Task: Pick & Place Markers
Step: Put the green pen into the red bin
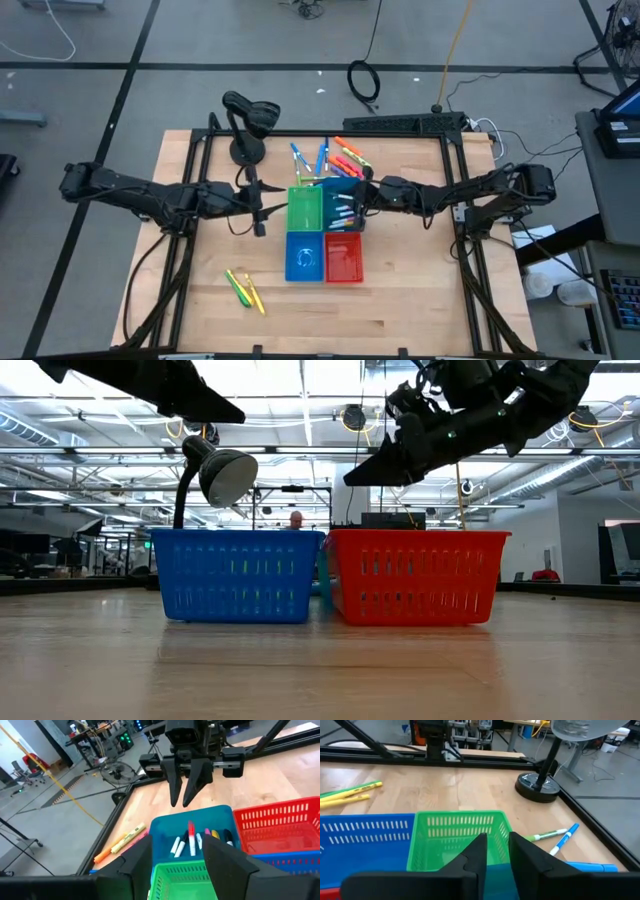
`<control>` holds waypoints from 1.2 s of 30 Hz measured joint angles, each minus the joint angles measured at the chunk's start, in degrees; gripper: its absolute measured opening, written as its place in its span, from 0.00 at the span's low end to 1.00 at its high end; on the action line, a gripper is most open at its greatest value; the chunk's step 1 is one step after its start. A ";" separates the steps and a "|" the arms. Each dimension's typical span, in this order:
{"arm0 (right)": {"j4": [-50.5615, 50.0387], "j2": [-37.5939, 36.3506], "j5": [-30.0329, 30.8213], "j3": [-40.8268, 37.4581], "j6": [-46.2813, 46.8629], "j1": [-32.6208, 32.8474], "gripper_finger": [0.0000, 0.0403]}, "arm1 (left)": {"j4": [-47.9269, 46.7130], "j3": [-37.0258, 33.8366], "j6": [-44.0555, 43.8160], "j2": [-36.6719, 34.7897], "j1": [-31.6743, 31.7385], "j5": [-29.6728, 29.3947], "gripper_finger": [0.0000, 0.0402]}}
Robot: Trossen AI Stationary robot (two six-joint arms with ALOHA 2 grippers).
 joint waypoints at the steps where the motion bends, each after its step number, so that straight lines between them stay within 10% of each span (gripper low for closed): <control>1: -0.08 0.00 0.00 0.00 0.00 0.02 0.19 | -0.03 0.00 -0.03 0.02 0.00 0.00 0.43; 12: -0.06 0.00 -0.04 0.00 1.44 0.21 0.31 | -1.15 0.00 -9.33 0.02 -0.07 0.63 0.43; 15: -0.06 0.00 -0.04 0.00 1.46 0.22 0.35 | -5.04 0.02 -7.33 0.00 -1.13 8.87 0.43; 18: -0.04 0.00 -0.04 0.00 1.44 0.22 0.38 | -12.32 1.26 -4.93 0.09 -5.93 18.14 0.43; 28: 0.03 0.00 -0.04 0.00 1.46 0.20 0.39 | -34.07 3.43 -21.14 2.78 -28.32 10.63 0.43; 36: 0.17 0.00 0.00 0.02 1.46 0.22 0.39 | -30.68 3.41 -31.83 13.93 -37.74 13.87 0.43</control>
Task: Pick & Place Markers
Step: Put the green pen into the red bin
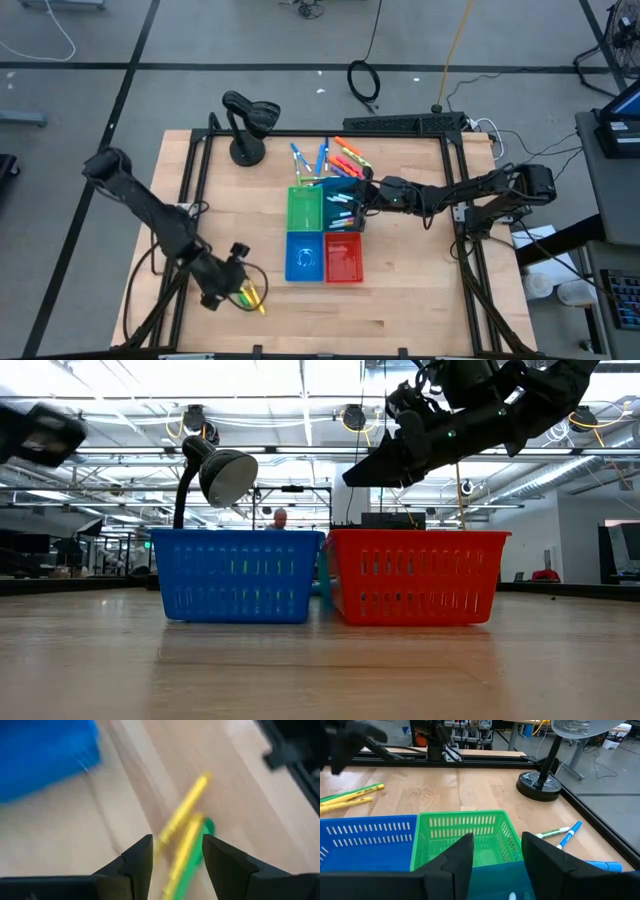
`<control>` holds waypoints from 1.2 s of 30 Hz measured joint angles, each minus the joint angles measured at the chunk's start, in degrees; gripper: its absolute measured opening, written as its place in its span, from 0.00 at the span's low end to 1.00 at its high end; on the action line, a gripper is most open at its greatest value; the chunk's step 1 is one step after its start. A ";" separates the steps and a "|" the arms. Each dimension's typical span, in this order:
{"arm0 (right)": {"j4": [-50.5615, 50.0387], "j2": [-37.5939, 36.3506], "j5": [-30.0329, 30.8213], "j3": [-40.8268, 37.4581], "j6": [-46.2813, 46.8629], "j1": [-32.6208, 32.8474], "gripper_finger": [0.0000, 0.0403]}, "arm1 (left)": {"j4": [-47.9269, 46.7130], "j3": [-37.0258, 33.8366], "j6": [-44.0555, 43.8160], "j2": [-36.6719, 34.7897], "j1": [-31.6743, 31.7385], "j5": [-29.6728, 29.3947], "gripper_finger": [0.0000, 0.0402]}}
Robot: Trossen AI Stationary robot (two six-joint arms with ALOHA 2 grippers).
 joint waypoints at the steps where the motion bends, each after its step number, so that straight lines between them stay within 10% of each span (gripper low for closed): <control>1: 0.08 0.00 0.00 0.00 0.00 0.00 0.39 | -0.37 0.00 -1.32 1.26 -0.62 0.68 0.43; 18: 0.20 0.00 0.11 0.04 0.00 -0.02 0.39 | -2.82 0.00 -8.23 12.76 -5.00 8.44 0.43; 36: 0.21 0.00 0.13 0.04 0.02 -0.02 0.39 | 2.10 0.06 -13.37 17.92 -4.61 3.68 0.43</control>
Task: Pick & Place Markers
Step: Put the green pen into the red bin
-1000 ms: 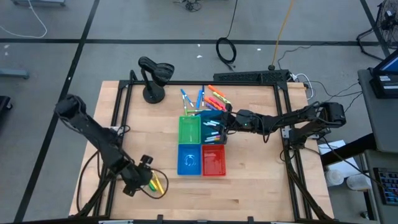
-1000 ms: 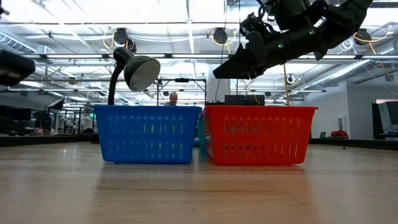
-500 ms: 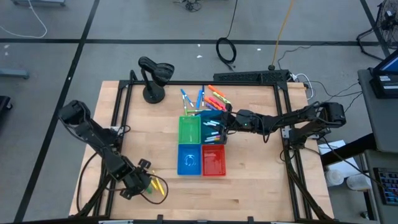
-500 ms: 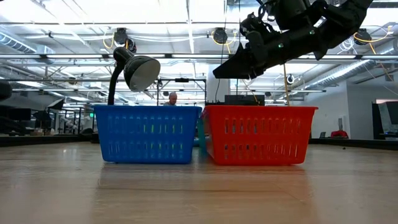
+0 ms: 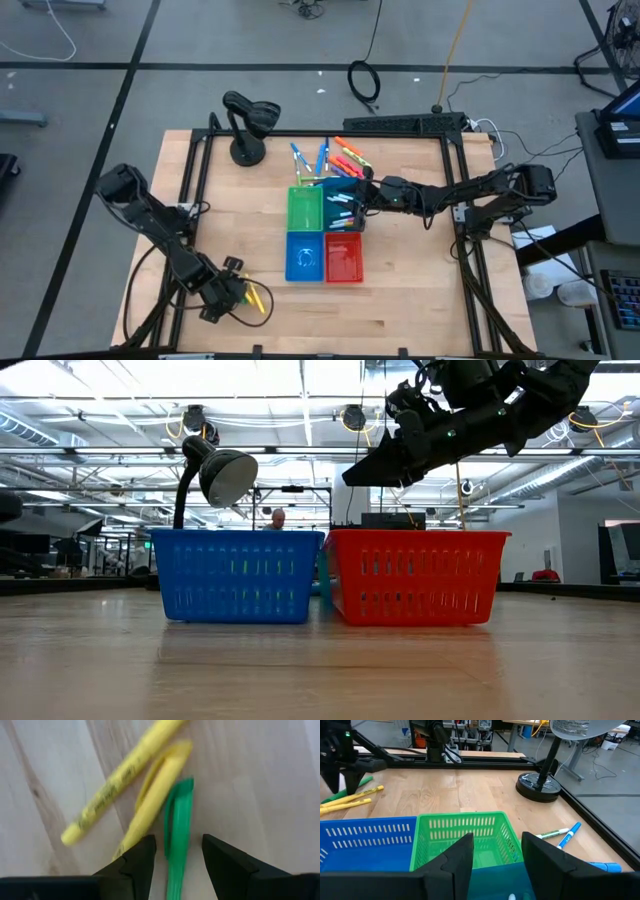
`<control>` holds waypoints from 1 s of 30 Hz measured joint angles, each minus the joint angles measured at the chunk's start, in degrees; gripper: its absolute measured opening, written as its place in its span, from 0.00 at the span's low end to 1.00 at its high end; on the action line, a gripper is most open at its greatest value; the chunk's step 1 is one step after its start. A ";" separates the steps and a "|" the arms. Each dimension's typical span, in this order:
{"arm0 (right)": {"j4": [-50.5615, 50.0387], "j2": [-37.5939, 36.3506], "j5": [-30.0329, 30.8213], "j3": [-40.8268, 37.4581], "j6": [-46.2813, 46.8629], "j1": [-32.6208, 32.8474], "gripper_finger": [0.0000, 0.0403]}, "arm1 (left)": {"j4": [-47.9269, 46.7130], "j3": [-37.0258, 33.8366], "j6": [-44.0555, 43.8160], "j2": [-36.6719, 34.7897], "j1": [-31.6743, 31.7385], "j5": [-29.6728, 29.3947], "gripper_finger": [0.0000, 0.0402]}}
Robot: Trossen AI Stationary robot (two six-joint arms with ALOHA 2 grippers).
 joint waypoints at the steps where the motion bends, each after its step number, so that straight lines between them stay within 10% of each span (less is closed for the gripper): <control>1: 0.00 0.00 0.00 0.00 0.00 0.00 0.39 | 1.59 -0.08 0.00 0.07 0.17 -1.14 0.43; 30: 0.00 0.00 0.00 0.00 0.00 0.00 0.39 | 0.60 0.45 -11.03 2.99 0.95 4.15 0.43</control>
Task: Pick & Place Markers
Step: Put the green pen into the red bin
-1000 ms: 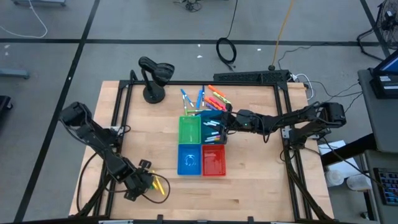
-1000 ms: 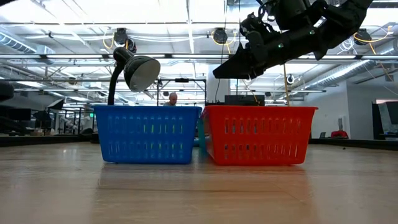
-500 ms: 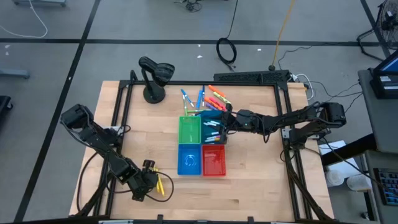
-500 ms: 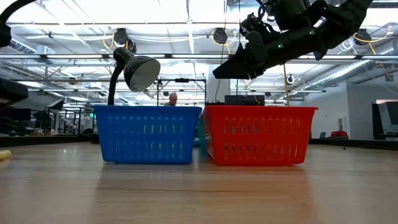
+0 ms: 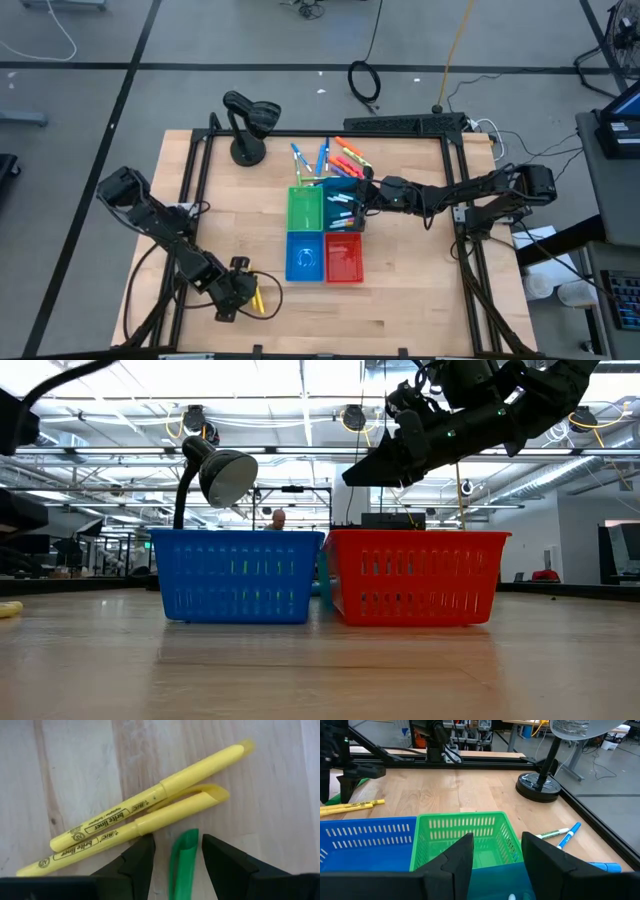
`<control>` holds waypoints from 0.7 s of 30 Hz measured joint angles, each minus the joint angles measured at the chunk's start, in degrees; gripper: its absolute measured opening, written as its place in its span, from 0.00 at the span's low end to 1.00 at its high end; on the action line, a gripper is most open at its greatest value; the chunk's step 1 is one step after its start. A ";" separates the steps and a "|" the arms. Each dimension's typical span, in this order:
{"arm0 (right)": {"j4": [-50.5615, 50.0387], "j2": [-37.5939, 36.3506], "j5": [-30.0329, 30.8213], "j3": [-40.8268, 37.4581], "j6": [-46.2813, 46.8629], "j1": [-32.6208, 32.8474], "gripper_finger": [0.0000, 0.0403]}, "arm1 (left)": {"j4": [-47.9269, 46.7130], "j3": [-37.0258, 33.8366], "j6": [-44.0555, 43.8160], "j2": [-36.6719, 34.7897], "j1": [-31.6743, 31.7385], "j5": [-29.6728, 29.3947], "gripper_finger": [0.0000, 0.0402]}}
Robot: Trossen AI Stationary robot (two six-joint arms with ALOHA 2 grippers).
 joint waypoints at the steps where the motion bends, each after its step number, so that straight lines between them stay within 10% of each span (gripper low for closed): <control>1: 0.02 0.00 0.02 0.00 0.02 0.00 0.39 | -0.61 0.10 0.97 -0.34 -0.35 -0.42 0.43; 21: 0.00 0.00 0.02 0.00 0.02 0.00 0.39 | -6.35 -0.68 2.14 -2.77 -3.37 -2.39 0.34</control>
